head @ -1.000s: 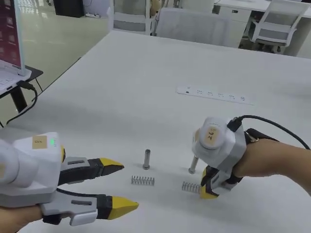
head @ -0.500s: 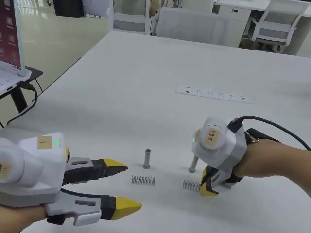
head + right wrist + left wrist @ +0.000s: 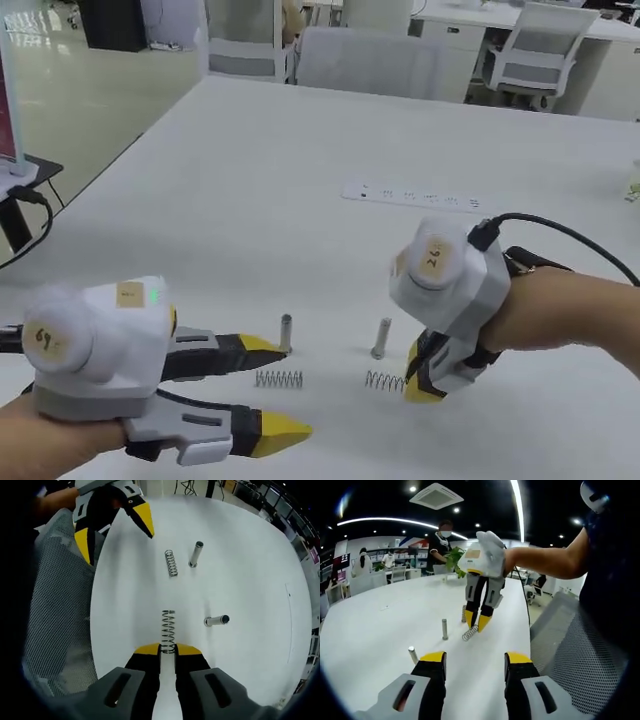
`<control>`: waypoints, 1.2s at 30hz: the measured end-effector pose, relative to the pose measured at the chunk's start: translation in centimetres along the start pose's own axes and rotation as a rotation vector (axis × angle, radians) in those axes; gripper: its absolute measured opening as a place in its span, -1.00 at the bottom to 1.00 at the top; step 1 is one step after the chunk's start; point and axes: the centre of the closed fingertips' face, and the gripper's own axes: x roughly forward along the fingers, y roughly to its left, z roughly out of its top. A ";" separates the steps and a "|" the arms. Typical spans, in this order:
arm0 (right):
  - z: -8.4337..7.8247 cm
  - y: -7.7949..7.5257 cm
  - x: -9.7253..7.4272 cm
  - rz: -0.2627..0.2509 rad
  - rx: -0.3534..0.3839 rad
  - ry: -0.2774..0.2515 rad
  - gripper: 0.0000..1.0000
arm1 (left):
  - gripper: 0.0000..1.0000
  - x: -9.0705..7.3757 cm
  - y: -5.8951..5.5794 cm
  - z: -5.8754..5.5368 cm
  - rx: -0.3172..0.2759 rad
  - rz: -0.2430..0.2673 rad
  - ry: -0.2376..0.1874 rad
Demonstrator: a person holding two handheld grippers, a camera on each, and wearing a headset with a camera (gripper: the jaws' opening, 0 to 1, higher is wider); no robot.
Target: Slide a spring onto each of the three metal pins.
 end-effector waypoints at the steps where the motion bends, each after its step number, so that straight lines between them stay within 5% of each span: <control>1: 0.0 0.2 -0.4 0.001 -0.002 0.000 -0.84 | -0.20 0.3 -0.1 0.1 0.007 -0.010 0.003; 13: 0.5 2.0 -3.1 0.005 -0.023 0.005 -0.84 | -0.30 2.9 -1.6 0.8 0.056 -0.117 0.031; 36: 2.2 3.7 -5.3 -0.005 -0.084 -0.012 -0.84 | -0.57 4.7 -2.6 3.8 0.120 -0.174 -0.012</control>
